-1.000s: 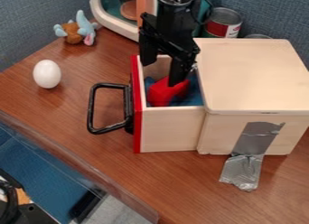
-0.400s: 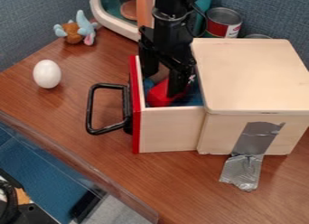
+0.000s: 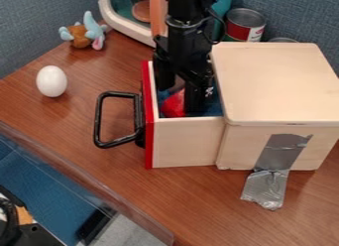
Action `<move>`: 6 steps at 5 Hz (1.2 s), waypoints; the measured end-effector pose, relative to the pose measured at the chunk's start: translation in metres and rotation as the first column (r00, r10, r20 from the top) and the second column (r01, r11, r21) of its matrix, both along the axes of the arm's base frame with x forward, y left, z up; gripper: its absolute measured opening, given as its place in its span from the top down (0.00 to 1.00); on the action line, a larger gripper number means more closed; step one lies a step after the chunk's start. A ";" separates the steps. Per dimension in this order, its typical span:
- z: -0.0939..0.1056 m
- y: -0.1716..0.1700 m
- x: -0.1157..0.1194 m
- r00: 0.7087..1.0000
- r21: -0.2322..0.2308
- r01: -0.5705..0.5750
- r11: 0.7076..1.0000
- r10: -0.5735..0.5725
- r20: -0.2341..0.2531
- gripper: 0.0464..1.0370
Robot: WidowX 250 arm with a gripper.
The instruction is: Pick the red object from the drawer and put it to the right of the white object
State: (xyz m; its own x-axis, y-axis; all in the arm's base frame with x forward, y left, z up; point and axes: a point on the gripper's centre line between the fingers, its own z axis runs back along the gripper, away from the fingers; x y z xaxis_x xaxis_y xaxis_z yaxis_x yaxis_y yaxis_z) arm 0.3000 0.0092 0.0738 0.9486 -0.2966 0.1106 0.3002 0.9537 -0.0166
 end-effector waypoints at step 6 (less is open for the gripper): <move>0.008 0.009 -0.008 0.999 -0.035 -0.025 0.999 0.026 0.031 0.53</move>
State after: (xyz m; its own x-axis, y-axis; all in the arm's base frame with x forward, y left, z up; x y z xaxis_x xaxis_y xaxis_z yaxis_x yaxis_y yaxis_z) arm 0.2922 0.0185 0.0823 0.9517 -0.2675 0.1507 0.2763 0.9602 -0.0410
